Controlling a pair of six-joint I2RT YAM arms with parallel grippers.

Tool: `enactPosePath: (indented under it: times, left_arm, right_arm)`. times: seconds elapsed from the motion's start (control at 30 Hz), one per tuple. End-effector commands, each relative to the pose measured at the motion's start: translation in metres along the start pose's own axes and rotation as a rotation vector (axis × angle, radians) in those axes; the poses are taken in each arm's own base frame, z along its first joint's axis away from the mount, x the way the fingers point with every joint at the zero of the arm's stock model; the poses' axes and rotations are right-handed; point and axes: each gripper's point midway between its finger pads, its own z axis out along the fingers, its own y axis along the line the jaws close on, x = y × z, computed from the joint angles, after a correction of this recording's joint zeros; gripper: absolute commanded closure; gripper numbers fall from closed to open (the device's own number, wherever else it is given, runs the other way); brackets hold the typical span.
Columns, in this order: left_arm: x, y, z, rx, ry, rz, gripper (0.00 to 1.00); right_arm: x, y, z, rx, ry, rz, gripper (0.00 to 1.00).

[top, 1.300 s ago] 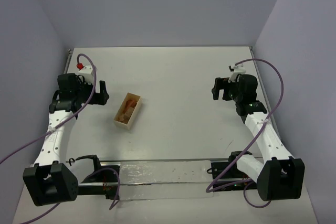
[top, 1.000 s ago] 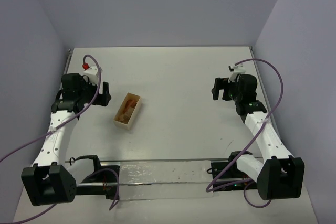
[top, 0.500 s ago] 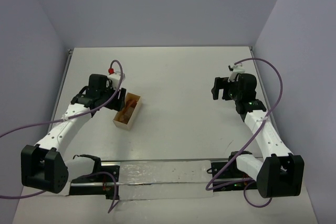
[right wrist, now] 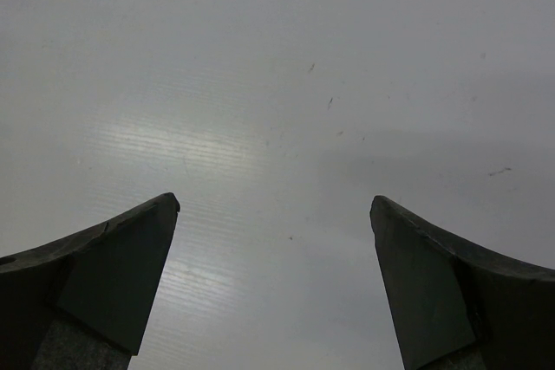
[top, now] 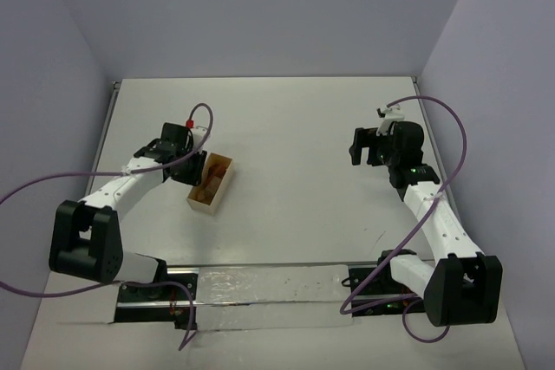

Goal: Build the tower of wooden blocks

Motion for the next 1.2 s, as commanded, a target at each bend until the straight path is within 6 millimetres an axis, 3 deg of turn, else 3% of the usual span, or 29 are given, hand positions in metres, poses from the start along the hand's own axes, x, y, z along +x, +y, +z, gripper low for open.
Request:
enactPosePath:
  times: [0.0, 0.17, 0.3, 0.5, 0.73, 0.87, 1.0, 1.17]
  left_arm:
    - [-0.021, 0.007, 0.002, -0.046, -0.016, -0.017, 0.64]
    - [-0.025, 0.008, 0.015, -0.044, 0.008, -0.025, 0.82]
    - [-0.043, 0.016, 0.021, -0.093, -0.005, -0.019, 1.00]
    - [-0.082, 0.025, 0.022, -0.227, -0.083, 0.011, 1.00]
    - [-0.125, 0.034, 0.002, -0.576, -0.212, 0.013, 1.00]
    - [-0.139, 0.020, -0.015, -0.795, -0.276, 0.131, 1.00]
    - [-0.148, -0.014, -0.016, -0.847, -0.344, 0.238, 1.00]
    - [-0.145, -0.041, -0.007, -0.921, -0.337, 0.361, 1.00]
  right_arm:
    - [-0.026, -0.001, -0.003, 0.002, -0.055, -0.014, 0.00]
    - [-0.026, -0.001, -0.002, 0.001, -0.051, -0.016, 0.00]
    - [-0.025, -0.005, -0.002, 0.010, -0.049, -0.009, 0.00]
    - [-0.025, -0.012, -0.003, 0.028, -0.047, 0.001, 0.00]
    - [-0.024, -0.014, -0.003, 0.029, -0.044, 0.004, 0.00]
    - [-0.024, -0.015, -0.002, 0.034, -0.043, 0.007, 0.00]
    - [-0.025, -0.017, -0.003, 0.043, -0.049, 0.011, 0.00]
    - [-0.028, -0.021, -0.005, 0.053, -0.057, 0.023, 0.00]
